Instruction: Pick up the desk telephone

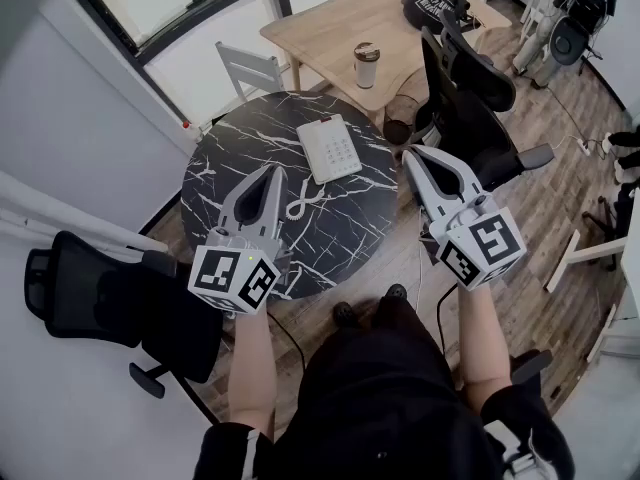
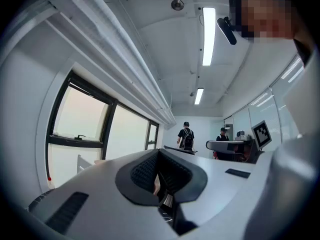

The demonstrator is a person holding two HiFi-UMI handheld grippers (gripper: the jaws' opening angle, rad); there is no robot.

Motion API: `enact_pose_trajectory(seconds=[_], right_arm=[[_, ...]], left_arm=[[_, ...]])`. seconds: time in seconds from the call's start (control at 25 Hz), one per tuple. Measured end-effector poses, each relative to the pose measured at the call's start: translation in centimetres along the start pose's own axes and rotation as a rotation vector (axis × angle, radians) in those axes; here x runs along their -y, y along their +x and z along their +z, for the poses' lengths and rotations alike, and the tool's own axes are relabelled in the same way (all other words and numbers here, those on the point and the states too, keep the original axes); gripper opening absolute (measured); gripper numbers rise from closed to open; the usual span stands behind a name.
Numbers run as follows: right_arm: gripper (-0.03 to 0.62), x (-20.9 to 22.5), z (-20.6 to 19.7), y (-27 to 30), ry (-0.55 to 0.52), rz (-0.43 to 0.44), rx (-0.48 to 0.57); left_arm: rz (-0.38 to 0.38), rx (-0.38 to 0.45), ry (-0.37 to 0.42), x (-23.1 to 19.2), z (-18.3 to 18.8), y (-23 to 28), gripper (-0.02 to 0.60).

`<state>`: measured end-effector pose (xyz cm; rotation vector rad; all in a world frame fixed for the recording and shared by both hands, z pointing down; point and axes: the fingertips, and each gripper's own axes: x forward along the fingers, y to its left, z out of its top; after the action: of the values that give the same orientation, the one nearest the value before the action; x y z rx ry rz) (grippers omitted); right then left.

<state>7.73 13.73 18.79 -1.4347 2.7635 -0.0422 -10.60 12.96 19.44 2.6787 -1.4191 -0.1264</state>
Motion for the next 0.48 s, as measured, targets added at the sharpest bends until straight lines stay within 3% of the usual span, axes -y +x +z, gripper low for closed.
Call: enact_pose_trajectory(seconds=[0.32, 0.48], right_arm=[[0.029, -0.6, 0.0, -0.4, -0.008, -0.014, -0.025], [0.031, -1.0, -0.3, -0.4, 0.041, -0.006, -0.022]], left_arm=[[-0.010, -0.007, -0.022, -0.4, 0.0, -0.8, 0.014], [-0.013, -0.012, -0.040, -0.8, -0.5, -1.4, 0.014]])
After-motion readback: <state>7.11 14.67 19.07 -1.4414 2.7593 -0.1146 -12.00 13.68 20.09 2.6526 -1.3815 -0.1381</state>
